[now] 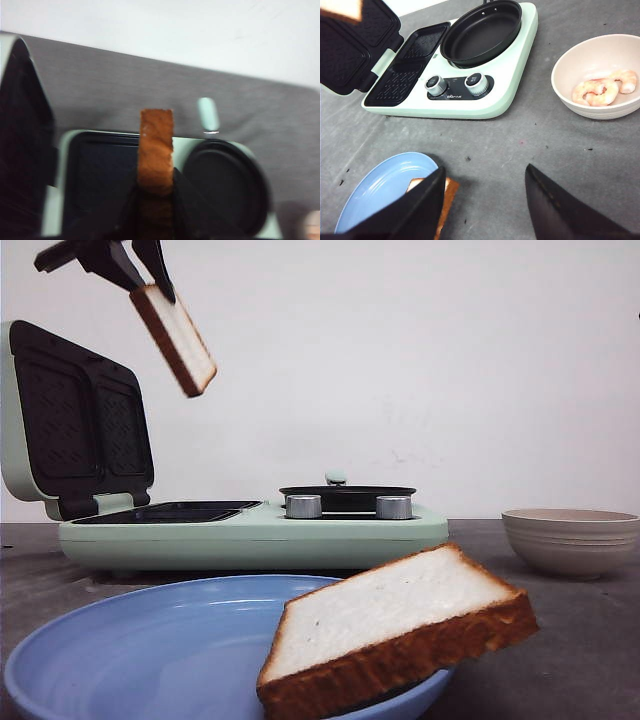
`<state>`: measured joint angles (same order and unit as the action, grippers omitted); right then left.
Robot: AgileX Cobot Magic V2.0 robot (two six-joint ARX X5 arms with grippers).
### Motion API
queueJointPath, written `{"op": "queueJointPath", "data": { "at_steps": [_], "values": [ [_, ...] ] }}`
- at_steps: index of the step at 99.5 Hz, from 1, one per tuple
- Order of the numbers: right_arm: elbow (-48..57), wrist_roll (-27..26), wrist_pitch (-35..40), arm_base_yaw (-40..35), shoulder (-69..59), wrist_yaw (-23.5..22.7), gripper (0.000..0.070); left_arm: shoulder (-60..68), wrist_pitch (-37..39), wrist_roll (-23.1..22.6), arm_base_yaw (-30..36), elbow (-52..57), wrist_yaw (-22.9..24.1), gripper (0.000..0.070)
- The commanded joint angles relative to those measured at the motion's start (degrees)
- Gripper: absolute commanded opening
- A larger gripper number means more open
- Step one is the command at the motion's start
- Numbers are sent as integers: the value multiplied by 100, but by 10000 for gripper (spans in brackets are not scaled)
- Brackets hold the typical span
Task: Make breakfast with bread and shrimp
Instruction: 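Lower the held bread into the sandwich maker and open left gripper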
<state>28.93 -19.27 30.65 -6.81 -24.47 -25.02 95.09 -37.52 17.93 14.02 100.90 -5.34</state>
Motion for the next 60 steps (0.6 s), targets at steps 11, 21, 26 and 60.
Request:
{"op": "queueJointPath", "data": {
  "at_steps": [11, 21, 26, 60],
  "values": [
    [94, 87, -37, -24, -11, 127, 311, 839, -533, -839, 157, 1045, 546, 3],
    [94, 87, -33, -24, -11, 127, 311, 1311, -844, -1045, 240, 1504, 870, 3],
    [94, 87, -26, -24, -11, 127, 311, 1499, -949, -1163, 278, 1659, 1053, 3],
    [92, 90, -9, -24, -13, 151, 311, 2487, -994, -1971, 549, 2142, 2024, 3]
  ]
}}
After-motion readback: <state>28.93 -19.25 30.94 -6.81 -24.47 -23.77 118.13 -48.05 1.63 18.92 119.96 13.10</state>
